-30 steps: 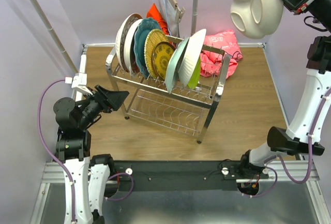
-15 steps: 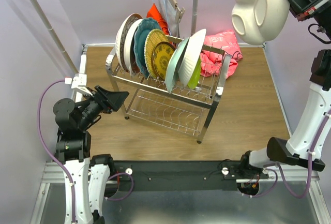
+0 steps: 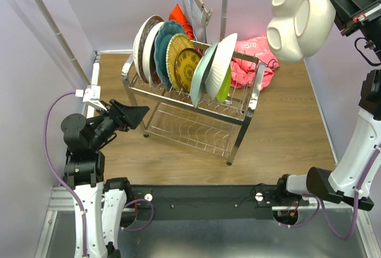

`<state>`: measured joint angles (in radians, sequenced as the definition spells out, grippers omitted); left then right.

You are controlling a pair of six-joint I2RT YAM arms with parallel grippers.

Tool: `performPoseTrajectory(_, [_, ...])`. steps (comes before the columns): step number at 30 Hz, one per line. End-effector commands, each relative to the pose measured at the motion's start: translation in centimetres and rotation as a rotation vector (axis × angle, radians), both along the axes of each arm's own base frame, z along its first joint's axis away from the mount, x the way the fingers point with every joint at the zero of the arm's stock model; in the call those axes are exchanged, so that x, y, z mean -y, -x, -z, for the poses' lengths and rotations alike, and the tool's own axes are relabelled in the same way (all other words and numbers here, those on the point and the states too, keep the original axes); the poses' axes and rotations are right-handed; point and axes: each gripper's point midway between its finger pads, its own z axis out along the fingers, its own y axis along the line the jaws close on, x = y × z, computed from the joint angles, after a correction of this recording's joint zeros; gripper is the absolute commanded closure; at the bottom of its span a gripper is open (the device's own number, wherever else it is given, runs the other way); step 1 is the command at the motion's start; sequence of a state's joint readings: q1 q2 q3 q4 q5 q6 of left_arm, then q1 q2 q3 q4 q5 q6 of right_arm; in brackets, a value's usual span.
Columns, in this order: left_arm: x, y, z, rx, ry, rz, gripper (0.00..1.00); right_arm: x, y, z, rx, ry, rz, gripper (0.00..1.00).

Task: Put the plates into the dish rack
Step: Insert the plate into the dish rack

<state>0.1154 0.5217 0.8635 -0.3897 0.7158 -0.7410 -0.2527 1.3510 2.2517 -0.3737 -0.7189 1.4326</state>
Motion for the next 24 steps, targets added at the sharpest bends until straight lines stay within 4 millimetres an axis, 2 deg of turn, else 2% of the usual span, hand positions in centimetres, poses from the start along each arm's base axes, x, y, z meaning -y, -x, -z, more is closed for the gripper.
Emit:
performPoseTrajectory(1, [0.6, 0.8, -1.1, 0.055, -0.018, 0.046, 0.3, 0.3, 5.4, -5.0, 0.17, -0.097, 0.072, 1.0])
performPoseTrajectory(9, [0.7, 0.7, -1.5, 0.064, -0.032, 0.061, 0.3, 1.1, 5.9, -4.9, 0.117, -0.192, 0.107, 0.99])
performPoseTrajectory(15, [0.8, 0.8, -0.8, 0.056, -0.035, 0.068, 0.3, 1.4, 6.3, -5.0, 0.074, -0.257, 0.109, 0.99])
performPoseTrajectory(24, [0.8, 0.9, -0.5, 0.057, -0.036, 0.068, 0.29, 1.7, 5.2, -3.5, -0.041, -0.316, 0.1, 0.99])
